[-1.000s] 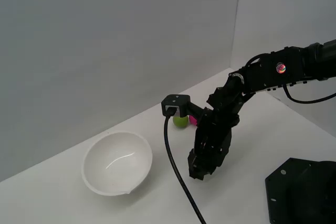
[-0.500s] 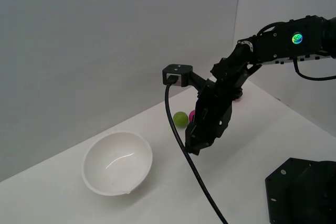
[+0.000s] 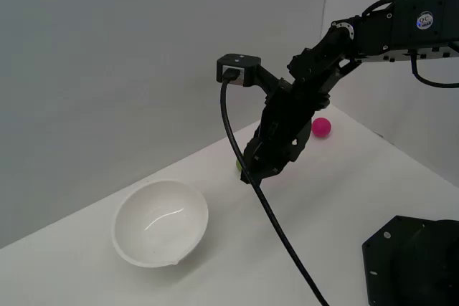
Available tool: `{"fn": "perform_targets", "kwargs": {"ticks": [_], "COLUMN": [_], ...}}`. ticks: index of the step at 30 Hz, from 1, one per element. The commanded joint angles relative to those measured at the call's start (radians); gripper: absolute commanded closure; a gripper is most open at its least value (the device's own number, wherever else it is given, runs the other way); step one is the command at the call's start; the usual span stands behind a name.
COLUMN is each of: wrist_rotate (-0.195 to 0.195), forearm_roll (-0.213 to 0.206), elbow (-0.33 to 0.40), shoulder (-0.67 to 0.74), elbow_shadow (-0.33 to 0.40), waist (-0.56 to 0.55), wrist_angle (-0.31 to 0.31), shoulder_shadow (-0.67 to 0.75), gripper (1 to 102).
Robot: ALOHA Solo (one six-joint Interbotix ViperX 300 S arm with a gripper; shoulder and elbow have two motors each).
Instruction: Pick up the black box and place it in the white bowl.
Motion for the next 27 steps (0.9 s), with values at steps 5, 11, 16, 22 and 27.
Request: {"fn": "perform_targets", "kwargs": {"ticks": [5, 11, 16, 22, 27], "wrist_rotate": [0.005, 0.005, -0.002, -0.002, -0.002], "forearm_roll": [-0.037, -0.061, -0.063, -0.087, -0.104], "elbow": [-0.063, -0.109, -0.135, -0.158, -0.176], "shoulder": [0.041, 0.034, 0.012, -0.015, -0.044], "elbow_shadow": [-0.072, -0.117, -0.143, -0.166, -0.183], "waist": [-0.011, -0.044, -0.078, -0.110, -0.140], "wrist_angle": [0.002, 0.002, -0.002, -0.012, -0.032], "shoulder_shadow": [0.049, 0.038, 0.018, -0.011, -0.038], "gripper": [84, 84, 84, 84, 84]}}
